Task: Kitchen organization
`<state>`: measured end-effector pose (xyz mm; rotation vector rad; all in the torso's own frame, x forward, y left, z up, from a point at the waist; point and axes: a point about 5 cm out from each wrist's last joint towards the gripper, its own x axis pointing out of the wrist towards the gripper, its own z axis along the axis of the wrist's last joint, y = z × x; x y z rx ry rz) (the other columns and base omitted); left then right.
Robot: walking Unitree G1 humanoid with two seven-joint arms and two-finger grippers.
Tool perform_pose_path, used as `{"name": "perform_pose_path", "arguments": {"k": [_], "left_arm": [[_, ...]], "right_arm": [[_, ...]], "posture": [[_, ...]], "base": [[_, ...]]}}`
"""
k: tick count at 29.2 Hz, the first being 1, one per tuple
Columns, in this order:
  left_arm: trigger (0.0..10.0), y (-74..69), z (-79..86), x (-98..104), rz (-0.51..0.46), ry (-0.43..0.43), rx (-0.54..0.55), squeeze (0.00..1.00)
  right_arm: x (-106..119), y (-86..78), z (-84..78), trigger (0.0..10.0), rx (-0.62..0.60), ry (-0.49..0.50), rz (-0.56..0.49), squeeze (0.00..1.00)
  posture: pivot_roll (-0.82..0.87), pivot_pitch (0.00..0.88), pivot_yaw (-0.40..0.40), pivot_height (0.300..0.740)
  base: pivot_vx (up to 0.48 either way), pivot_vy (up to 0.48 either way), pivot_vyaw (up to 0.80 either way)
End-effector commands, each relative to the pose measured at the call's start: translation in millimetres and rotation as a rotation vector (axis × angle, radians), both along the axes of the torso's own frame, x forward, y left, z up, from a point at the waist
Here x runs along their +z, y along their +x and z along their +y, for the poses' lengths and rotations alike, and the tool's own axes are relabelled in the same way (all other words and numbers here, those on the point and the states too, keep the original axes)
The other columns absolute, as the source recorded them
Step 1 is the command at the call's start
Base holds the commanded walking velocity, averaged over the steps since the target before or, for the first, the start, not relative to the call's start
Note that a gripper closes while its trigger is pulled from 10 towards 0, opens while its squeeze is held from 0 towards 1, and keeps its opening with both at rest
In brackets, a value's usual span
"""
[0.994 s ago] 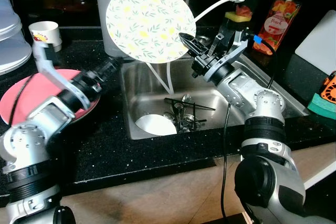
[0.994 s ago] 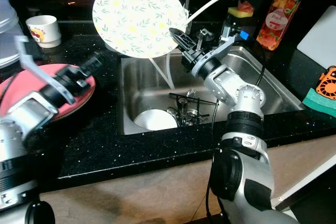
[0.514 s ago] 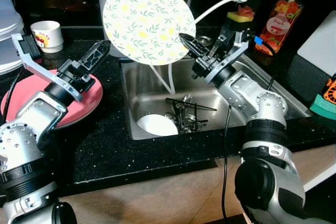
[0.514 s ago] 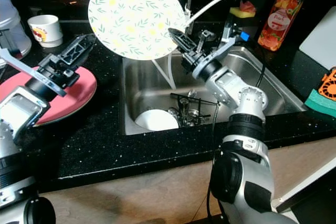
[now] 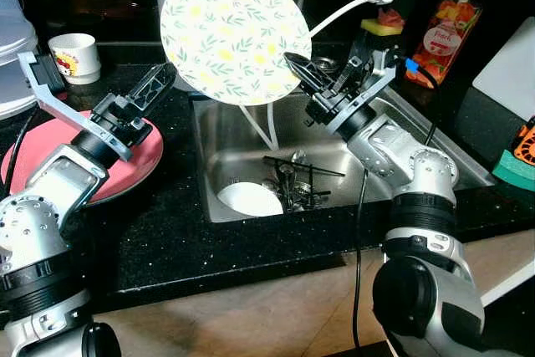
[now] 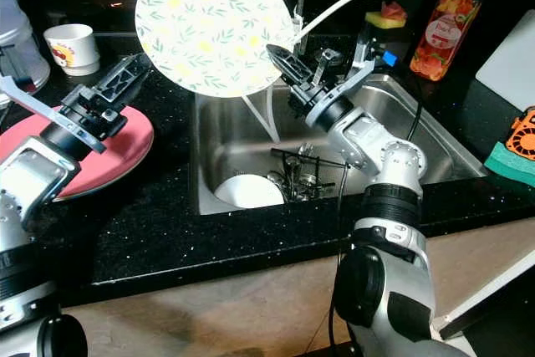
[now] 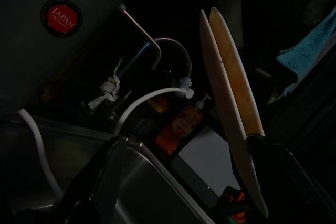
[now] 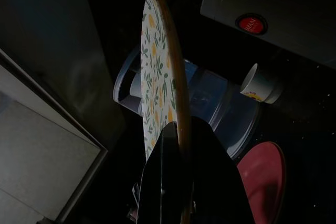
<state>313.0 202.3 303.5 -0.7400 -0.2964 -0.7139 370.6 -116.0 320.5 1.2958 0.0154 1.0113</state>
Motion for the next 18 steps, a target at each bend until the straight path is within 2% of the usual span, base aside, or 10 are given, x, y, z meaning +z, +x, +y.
{"name": "perform_pose_path", "arguments": {"k": [1,18], "left_arm": [[10.0,1.3,2.2,-6,0.037,0.020,0.008,0.00],[10.0,9.0,-0.2,-1,0.029,0.040,0.028,0.00]], "right_arm": [[6,-5.1,1.8,0.0,0.028,0.020,-0.046,0.00],[2,-18.5,26.3,0.0,0.133,-0.020,-0.081,0.00]], "posture": [[-0.01,0.091,-0.038,0.740],[-0.01,0.099,-0.040,0.740]], "base": [[0.000,0.000,0.00],[0.000,0.000,0.00]]}}
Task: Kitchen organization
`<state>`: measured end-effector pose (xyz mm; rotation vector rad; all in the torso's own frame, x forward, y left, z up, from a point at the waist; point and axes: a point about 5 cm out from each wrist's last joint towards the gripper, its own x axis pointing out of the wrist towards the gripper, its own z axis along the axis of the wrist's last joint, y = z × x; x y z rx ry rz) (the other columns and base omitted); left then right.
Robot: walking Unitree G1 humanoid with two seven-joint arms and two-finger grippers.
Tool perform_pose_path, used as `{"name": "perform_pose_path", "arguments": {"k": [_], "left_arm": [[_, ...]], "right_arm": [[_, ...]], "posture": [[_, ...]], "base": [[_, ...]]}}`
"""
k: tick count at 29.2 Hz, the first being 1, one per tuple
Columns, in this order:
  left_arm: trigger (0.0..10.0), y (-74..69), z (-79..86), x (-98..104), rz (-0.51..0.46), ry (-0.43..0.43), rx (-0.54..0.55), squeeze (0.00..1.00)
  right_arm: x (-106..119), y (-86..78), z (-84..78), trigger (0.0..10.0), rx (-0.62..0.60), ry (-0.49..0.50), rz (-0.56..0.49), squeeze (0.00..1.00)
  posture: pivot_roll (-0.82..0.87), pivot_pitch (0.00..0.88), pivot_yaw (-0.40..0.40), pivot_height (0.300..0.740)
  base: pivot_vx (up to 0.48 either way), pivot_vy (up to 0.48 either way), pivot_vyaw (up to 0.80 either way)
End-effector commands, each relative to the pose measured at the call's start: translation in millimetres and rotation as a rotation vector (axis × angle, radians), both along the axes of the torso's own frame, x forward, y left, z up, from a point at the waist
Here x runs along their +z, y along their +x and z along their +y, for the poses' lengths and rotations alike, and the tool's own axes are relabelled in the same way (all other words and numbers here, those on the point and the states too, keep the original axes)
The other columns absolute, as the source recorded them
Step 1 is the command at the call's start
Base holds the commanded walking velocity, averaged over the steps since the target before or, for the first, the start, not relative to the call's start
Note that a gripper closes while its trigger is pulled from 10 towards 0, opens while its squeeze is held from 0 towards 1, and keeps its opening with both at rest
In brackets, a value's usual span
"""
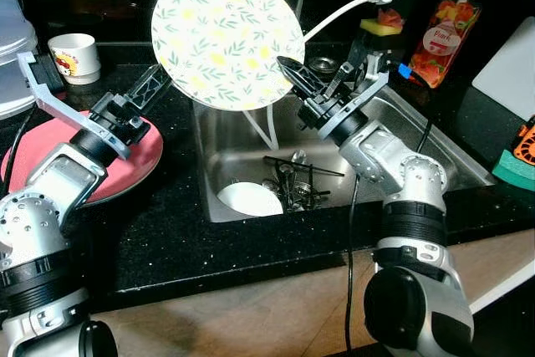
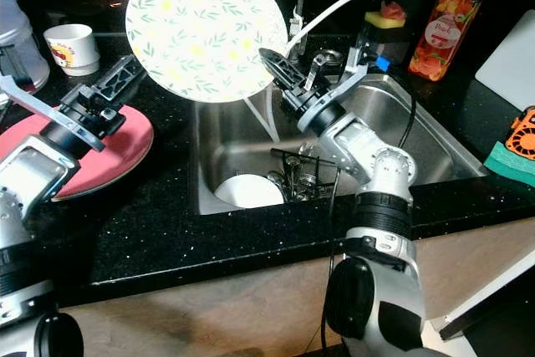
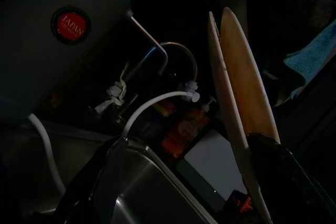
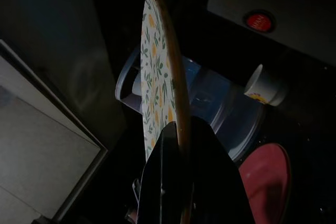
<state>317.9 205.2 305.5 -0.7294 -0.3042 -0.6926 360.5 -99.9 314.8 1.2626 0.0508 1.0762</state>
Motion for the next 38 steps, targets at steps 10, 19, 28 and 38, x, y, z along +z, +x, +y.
{"name": "perform_pose_path", "arguments": {"k": [10,19,28,38], "left_arm": [[4.1,5.6,-7.4,2,0.014,0.035,-0.003,0.00],[0.0,3.6,-6.8,7,-0.024,0.014,-0.002,0.00],[0.0,4.0,-4.6,10,-0.034,-0.002,0.017,0.00],[0.0,2.5,-2.1,15,-0.055,-0.008,0.044,0.00]], "right_arm": [[5,-10.9,14.6,0.0,0.082,-0.012,-0.056,0.00],[1,-12.3,16.9,0.0,0.087,-0.025,-0.051,0.00],[0,-12.4,16.4,0.0,0.080,-0.038,-0.052,0.00],[-1,-10.9,15.8,10.0,0.049,-0.076,-0.061,0.00]], "posture": [[-0.02,0.100,-0.041,0.740],[-0.02,0.101,-0.044,0.740],[-0.02,0.104,-0.045,0.740],[-0.02,0.104,-0.044,0.740]], "base": [[0.000,0.000,0.00],[0.000,0.000,0.00],[0.000,0.000,0.00],[0.000,0.000,0.00]]}}
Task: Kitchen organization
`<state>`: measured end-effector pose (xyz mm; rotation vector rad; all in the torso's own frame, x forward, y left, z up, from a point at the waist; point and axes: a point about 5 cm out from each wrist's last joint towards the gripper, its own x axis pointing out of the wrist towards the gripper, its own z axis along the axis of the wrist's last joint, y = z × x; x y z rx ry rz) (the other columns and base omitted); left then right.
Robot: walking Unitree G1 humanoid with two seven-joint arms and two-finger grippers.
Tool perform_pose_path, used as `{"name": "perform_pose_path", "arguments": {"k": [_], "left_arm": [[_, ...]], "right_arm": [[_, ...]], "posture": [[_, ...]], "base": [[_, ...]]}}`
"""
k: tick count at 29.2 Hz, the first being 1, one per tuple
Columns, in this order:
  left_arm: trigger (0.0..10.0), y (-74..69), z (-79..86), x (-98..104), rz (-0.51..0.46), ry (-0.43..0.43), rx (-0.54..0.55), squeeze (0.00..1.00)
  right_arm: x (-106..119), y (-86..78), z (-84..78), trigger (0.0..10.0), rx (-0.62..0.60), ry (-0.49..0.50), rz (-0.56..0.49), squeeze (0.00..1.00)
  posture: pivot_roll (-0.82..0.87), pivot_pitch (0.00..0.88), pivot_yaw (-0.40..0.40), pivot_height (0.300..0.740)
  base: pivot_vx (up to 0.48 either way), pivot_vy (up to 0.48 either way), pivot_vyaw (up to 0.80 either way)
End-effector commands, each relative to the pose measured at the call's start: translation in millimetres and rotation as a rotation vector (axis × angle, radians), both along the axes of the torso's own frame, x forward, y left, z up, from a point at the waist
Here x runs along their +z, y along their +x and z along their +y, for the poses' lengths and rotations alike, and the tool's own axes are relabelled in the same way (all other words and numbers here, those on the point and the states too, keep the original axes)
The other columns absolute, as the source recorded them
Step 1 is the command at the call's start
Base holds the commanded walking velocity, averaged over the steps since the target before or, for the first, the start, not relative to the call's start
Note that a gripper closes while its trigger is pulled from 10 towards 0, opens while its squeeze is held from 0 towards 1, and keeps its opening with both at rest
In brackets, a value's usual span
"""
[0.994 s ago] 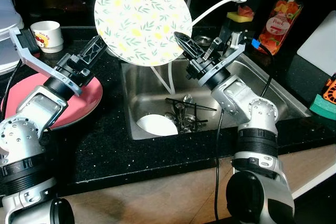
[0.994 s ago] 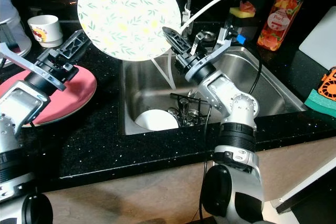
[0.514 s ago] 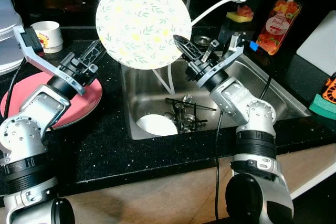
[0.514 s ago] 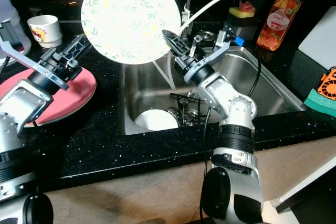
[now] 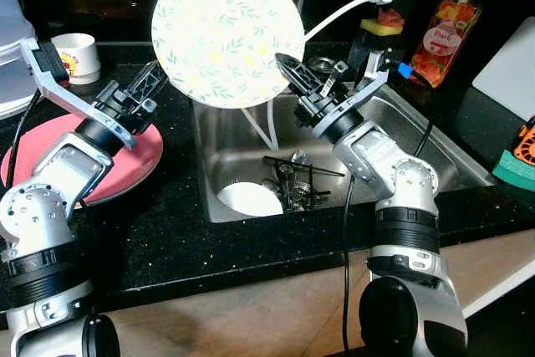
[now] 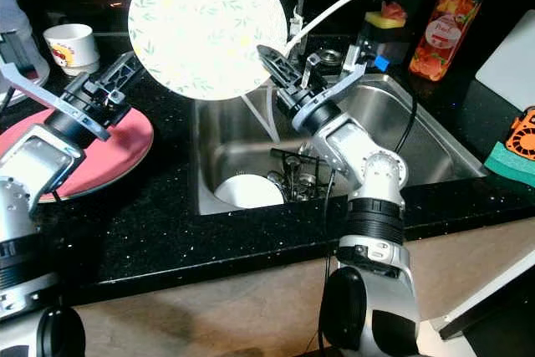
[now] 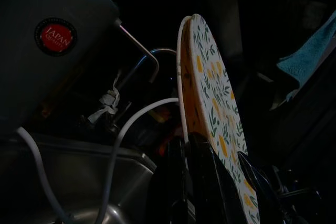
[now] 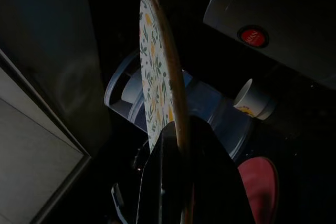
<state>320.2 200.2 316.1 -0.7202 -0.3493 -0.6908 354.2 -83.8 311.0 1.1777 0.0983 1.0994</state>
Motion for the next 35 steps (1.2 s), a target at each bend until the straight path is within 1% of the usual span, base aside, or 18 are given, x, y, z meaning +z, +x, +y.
{"name": "perform_pose_path", "arguments": {"k": [1,2,3,5,6,7,11,12,13,16,17,18,19,26,28,29,30,35], "left_arm": [[0.0,-0.1,2.8,5,-0.018,0.000,0.026,0.00],[0.0,-0.2,2.8,5,-0.019,0.001,0.028,0.00],[0.0,-0.3,3.0,6,-0.021,0.001,0.030,0.00],[0.0,-0.4,3.2,6,-0.023,0.001,0.032,0.00],[0.0,-0.4,3.5,7,-0.024,0.000,0.035,0.00],[0.0,-0.6,4.4,8,-0.027,-0.002,0.039,0.00],[0.0,-0.9,6.7,10,-0.035,-0.009,0.052,0.00],[0.0,-1.1,7.4,11,-0.038,-0.012,0.054,0.00],[0.0,-1.3,8.2,12,-0.041,-0.014,0.058,0.00],[0.0,-1.5,9.9,14,-0.045,-0.020,0.066,0.00],[0.0,-1.6,10.5,14,-0.047,-0.023,0.068,0.00],[0.0,-1.6,10.5,14,-0.047,-0.023,0.068,0.00],[0.0,-1.7,10.9,15,-0.048,-0.025,0.070,0.00],[0.0,-0.8,19.7,23,-0.069,-0.069,0.134,0.00],[0.0,-0.4,24.9,27,-0.081,-0.096,0.167,0.00],[0.0,-0.4,24.9,27,-0.081,-0.096,0.167,0.00],[0.0,-0.5,27.4,29,-0.089,-0.109,0.184,0.00],[0.0,-0.9,37.0,34,-0.107,-0.158,0.241,0.00]], "right_arm": [[3,-4.5,-0.2,10.0,0.021,0.006,-0.040,0.00],[3,-4.5,-0.1,10.0,0.020,0.005,-0.040,0.00],[3,-4.5,0.1,10.0,0.020,0.003,-0.042,0.14],[3,-4.6,0.2,10.0,0.020,0.003,-0.043,0.14],[3,-4.5,0.4,10.0,0.020,0.002,-0.042,0.87],[2,-4.4,0.2,10.0,0.018,0.002,-0.040,1.00],[1,-3.4,-0.5,10.0,0.005,-0.010,-0.033,1.00],[0,-2.9,-0.7,10.0,0.001,-0.016,-0.030,0.57],[0,-2.5,-1.0,10.0,-0.003,-0.021,-0.029,0.04],[-1,-1.6,-1.9,10.0,-0.010,-0.019,-0.025,0.00],[-2,-1.1,-2.5,4.7,-0.014,-0.013,-0.020,0.00],[-2,-1.1,-2.5,4.7,-0.014,-0.013,-0.020,0.00],[-2,-0.6,-3.1,0.0,-0.017,-0.006,-0.016,0.00],[-4,-0.2,-4.7,0.4,-0.023,-0.015,-0.008,0.00],[-6,0.1,-5.5,2.7,-0.031,-0.030,-0.006,0.00],[-6,0.1,-5.5,2.7,-0.031,-0.030,-0.006,0.00],[-7,0.6,-6.0,10.0,-0.038,-0.044,-0.006,0.00],[-11,3.4,-9.6,10.0,-0.073,-0.092,-0.006,0.00]], "posture": [[-0.02,0.104,-0.045,0.740],[-0.02,0.103,-0.044,0.740],[-0.02,0.103,-0.044,0.740],[-0.02,0.103,-0.044,0.740],[-0.02,0.101,-0.044,0.740],[-0.02,0.100,-0.044,0.740],[-0.02,0.098,-0.044,0.740],[-0.02,0.098,-0.044,0.740],[-0.02,0.095,-0.045,0.740],[-0.01,0.094,-0.045,0.740],[-0.02,0.093,-0.045,0.740],[-0.02,0.093,-0.045,0.740],[-0.02,0.092,-0.045,0.740],[-0.02,0.089,-0.045,0.740],[-0.02,0.090,-0.046,0.740],[-0.02,0.090,-0.046,0.740],[-0.02,0.093,-0.046,0.740],[-0.02,0.098,-0.048,0.740]], "base": [[0.000,0.000,0.00],[0.000,0.000,0.00],[0.000,0.000,0.00],[0.000,0.000,0.00],[0.000,0.000,0.00],[0.000,0.000,0.00],[0.000,0.000,0.00],[0.000,0.000,0.00],[0.000,0.000,0.00],[0.000,0.000,0.00],[0.000,0.000,0.00],[0.000,0.000,0.00],[0.000,0.000,0.00],[0.000,0.000,0.00],[0.000,0.000,0.00],[0.000,0.000,0.00],[0.000,0.000,0.00],[0.000,0.000,0.00]]}}
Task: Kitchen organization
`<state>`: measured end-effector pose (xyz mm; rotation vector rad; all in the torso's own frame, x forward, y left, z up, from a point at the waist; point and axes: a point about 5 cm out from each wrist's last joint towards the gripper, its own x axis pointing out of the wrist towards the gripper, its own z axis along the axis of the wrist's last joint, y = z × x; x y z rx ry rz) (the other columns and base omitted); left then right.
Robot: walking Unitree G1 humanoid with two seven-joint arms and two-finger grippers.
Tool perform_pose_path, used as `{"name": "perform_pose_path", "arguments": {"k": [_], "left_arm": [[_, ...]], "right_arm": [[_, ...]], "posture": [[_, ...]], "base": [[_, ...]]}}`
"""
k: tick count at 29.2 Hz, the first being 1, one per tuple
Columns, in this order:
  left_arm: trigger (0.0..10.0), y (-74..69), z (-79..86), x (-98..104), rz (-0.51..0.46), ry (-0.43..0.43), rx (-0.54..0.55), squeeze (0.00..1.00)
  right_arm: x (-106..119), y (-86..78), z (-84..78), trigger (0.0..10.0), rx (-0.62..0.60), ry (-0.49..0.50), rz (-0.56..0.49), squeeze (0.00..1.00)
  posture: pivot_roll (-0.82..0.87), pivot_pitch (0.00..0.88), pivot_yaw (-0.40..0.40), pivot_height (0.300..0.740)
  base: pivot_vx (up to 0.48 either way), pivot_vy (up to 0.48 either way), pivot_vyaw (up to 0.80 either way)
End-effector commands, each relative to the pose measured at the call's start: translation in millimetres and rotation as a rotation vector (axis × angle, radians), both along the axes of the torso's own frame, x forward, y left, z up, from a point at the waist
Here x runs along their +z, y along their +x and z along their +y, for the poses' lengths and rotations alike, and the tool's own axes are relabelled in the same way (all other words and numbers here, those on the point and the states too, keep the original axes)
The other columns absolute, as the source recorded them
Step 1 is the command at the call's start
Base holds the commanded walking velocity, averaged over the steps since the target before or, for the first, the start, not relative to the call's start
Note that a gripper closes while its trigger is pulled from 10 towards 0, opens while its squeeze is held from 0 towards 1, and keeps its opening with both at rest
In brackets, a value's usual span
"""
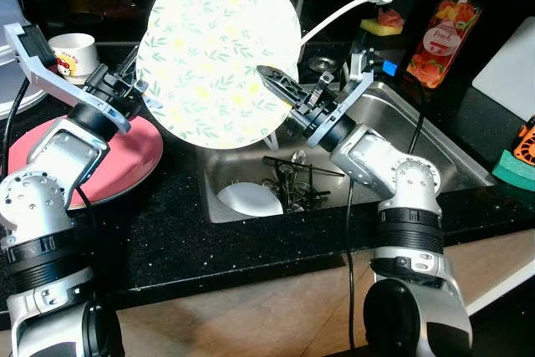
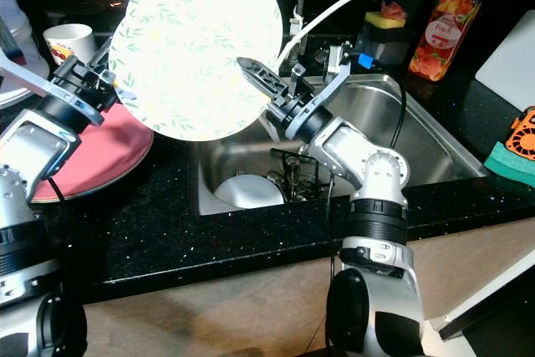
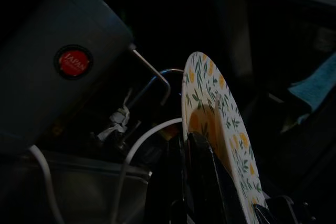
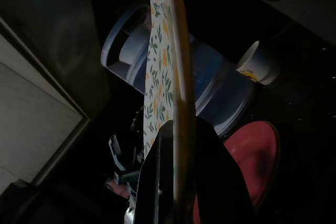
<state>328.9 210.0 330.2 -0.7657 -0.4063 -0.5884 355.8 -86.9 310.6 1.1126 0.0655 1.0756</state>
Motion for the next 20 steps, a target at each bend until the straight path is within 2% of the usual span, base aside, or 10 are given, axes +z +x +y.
{"name": "perform_pose_path", "arguments": {"k": [1,2,3,4,7,8,9,11,17,20], "left_arm": [[0.0,-9.9,28.3,20.6,-0.110,-0.074,0.160,0.00],[0.0,-10.2,28.4,20.7,-0.110,-0.064,0.164,0.00],[0.0,-10.2,28.4,20.7,-0.110,-0.064,0.164,0.00],[0.0,-10.7,27.6,20.6,-0.110,-0.052,0.163,0.00],[0.0,-10.8,27.5,20.3,-0.109,-0.055,0.163,0.00],[0.0,-10.8,27.5,20.4,-0.109,-0.057,0.164,0.00],[0.0,-10.8,27.5,20.4,-0.109,-0.057,0.164,0.00],[0.0,-10.6,27.7,20.8,-0.112,-0.063,0.168,0.00],[0.0,-10.1,29.6,21.9,-0.119,-0.079,0.177,0.00],[0.0,-9.6,32.1,23.2,-0.123,-0.090,0.197,0.00]], "right_arm": [[-10.9,2.2,-7.8,10.0,-0.035,-0.050,0.032,0.26],[-11.5,2.3,-9.1,10.0,-0.035,-0.053,0.032,1.00],[-11.5,2.3,-9.1,10.0,-0.035,-0.053,0.032,1.00],[-12.2,2.2,-10.6,10.0,-0.033,-0.061,0.033,0.88],[-13.0,1.9,-10.8,10.0,-0.033,-0.071,0.033,0.88],[-13.9,1.5,-11.0,10.0,-0.031,-0.077,0.033,0.00],[-13.9,1.5,-11.0,10.0,-0.031,-0.077,0.033,0.00],[-15.4,0.1,-11.2,0.0,-0.024,-0.073,0.030,0.00],[-15.8,-1.8,-12.0,0.0,-0.009,-0.060,0.020,0.00],[-20.1,1.6,-13.3,0.0,-0.042,-0.107,0.036,0.00]], "posture": [[-0.02,0.100,-0.050,0.740],[-0.02,0.100,-0.050,0.740],[-0.02,0.100,-0.050,0.740],[-0.02,0.103,-0.051,0.740],[-0.02,0.103,-0.051,0.740],[-0.02,0.105,-0.051,0.740],[-0.02,0.105,-0.051,0.740],[-0.02,0.105,-0.051,0.740],[-0.02,0.108,-0.051,0.740],[-0.02,0.107,-0.051,0.740]], "base": [[0.000,0.000,0.00],[0.000,0.000,0.00],[0.000,0.000,0.00],[0.000,0.000,0.00],[0.000,0.000,0.00],[0.000,0.000,0.00],[0.000,0.000,0.00],[0.000,0.000,0.00],[0.000,0.000,0.00],[0.000,0.000,0.00]]}}
